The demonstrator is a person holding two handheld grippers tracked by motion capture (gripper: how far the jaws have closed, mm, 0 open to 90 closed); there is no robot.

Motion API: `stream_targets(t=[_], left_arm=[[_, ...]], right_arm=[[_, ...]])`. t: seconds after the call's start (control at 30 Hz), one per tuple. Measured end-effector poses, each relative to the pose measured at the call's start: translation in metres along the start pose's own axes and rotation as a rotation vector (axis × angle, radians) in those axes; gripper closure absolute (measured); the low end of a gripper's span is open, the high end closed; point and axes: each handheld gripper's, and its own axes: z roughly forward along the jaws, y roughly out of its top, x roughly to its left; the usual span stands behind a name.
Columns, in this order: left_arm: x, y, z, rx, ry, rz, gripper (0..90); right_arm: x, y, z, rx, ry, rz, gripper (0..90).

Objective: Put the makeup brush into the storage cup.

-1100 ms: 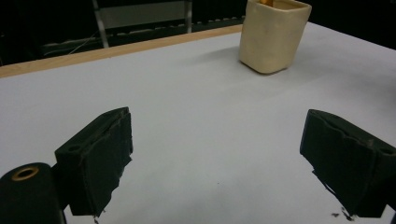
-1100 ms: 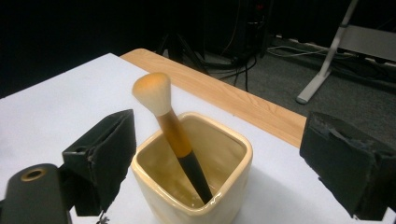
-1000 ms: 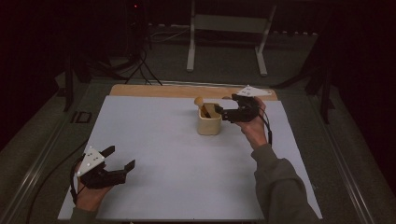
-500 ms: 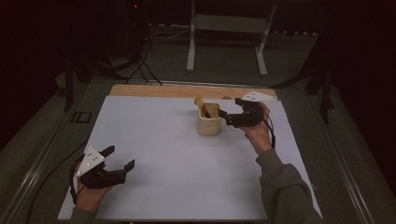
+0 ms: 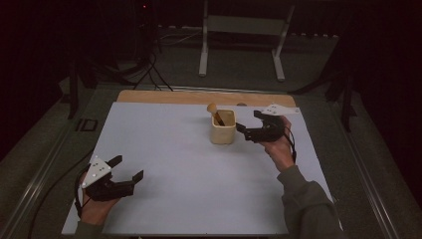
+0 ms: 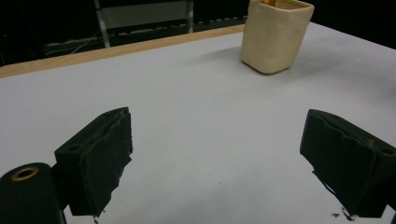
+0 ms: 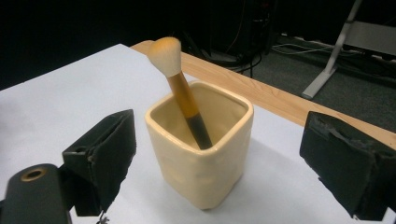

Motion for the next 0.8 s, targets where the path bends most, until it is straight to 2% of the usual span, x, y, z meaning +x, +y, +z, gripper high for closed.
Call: stream_targets(t=[0.33,0.8], left_arm=[[0.0,0.0,0.0,0.0,0.0,-0.001,10.5],[0.0,0.0,-0.001,-0.003,-0.002,-0.007,10.3]], right_arm=[[0.002,-0.012,-0.013,-0.022,0.016,0.001,10.5],[0.002,-0.03,-0.033,-0.052,0.009,0.005,10.5]])
